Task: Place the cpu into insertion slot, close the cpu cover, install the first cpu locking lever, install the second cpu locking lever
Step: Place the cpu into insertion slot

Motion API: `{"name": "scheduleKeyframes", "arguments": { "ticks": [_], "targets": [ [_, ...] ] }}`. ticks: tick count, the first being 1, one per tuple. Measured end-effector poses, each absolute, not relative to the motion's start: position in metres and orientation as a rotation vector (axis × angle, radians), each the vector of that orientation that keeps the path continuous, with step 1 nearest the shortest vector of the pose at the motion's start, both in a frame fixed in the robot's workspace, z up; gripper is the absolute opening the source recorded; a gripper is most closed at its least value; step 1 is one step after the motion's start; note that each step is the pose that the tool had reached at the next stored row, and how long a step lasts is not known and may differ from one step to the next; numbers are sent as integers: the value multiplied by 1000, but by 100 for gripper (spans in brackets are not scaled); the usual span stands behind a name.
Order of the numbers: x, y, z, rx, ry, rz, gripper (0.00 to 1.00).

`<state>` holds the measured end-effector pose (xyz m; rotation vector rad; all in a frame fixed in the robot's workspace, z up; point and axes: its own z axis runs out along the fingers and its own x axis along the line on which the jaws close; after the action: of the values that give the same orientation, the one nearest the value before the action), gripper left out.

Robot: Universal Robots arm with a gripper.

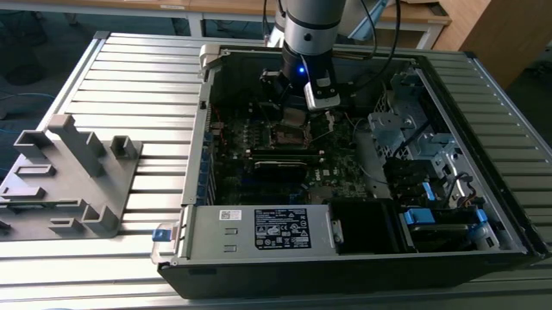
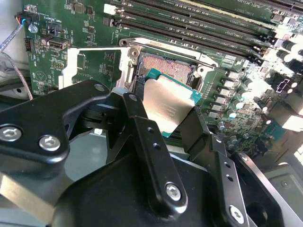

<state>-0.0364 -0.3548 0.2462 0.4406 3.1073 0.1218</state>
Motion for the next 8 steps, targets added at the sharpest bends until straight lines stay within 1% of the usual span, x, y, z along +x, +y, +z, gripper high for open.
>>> {"name": "scheduleKeyframes", "arguments": {
  "ticks": [8],
  "targets": [
    [-36, -355, 246, 442, 3107, 122, 54]
  ]
}}
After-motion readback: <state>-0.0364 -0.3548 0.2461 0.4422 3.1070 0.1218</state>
